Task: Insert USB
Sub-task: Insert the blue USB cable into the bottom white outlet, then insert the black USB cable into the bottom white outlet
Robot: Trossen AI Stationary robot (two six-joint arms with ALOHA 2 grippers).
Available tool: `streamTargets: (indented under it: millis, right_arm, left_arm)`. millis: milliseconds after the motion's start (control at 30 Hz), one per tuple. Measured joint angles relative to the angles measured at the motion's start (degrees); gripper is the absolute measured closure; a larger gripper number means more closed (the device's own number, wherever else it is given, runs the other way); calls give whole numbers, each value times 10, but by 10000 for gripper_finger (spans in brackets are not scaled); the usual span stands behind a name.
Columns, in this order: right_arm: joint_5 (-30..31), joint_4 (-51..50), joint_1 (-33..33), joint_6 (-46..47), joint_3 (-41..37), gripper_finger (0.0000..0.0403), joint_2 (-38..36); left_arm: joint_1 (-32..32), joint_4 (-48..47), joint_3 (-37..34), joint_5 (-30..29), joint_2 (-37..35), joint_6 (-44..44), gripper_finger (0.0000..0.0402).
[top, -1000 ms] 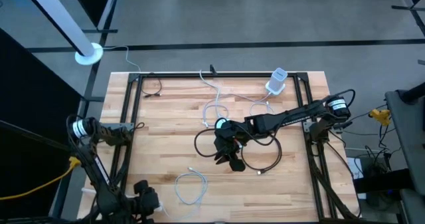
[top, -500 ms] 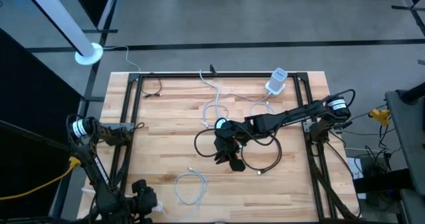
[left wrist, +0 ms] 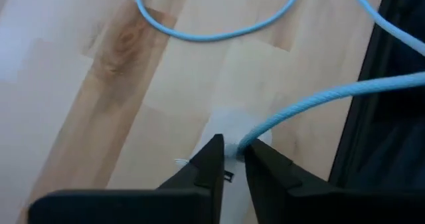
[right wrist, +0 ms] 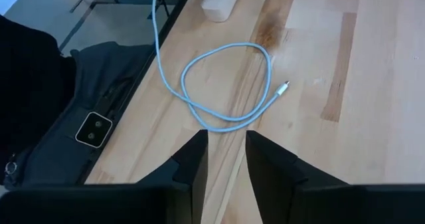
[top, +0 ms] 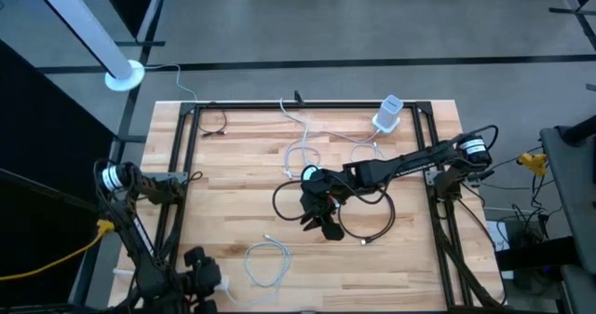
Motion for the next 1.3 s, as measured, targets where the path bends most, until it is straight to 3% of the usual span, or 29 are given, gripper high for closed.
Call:
streamTargets:
  millis: [100, 200, 333, 500, 633, 700, 767, 867, 1033, 1133, 1300]
  right_arm:
    - [6, -29, 0, -6, 19, 305, -3]
    - [55, -78, 0, -35, 47, 291, -11]
    - [184, -114, -1, -84, 58, 269, -24]
    - [367, -157, -2, -126, 58, 251, -25]
    - [454, -242, -9, -136, 58, 247, -25]
    - [463, -285, -18, -132, 58, 249, -25]
    - [463, -312, -29, -125, 56, 252, -25]
    - [460, -318, -44, -125, 44, 259, -25]
    - [441, -319, -65, -117, 17, 271, -25]
    - [381, -350, -70, -82, -6, 279, -25]
    - [254, -410, -63, -39, -77, 292, -25]
  left_arm:
    - [6, -12, 0, -2, -19, 0, 326]
    - [10, -24, 0, -3, -52, 11, 301]
    - [25, -60, 0, -9, -109, 57, 273]
    - [66, -205, 0, -68, -173, 56, 266]
    - [134, -313, 0, -166, -218, 56, 278]
    - [189, -341, 0, -207, -239, 62, 286]
    - [258, -337, 0, -211, -262, 99, 294]
    - [397, -294, 0, -137, -292, 230, 305]
    - [661, -181, 0, 54, -312, 493, 321]
    - [803, -147, 0, 149, -306, 613, 329]
    - [1000, -173, 0, 218, -272, 694, 336]
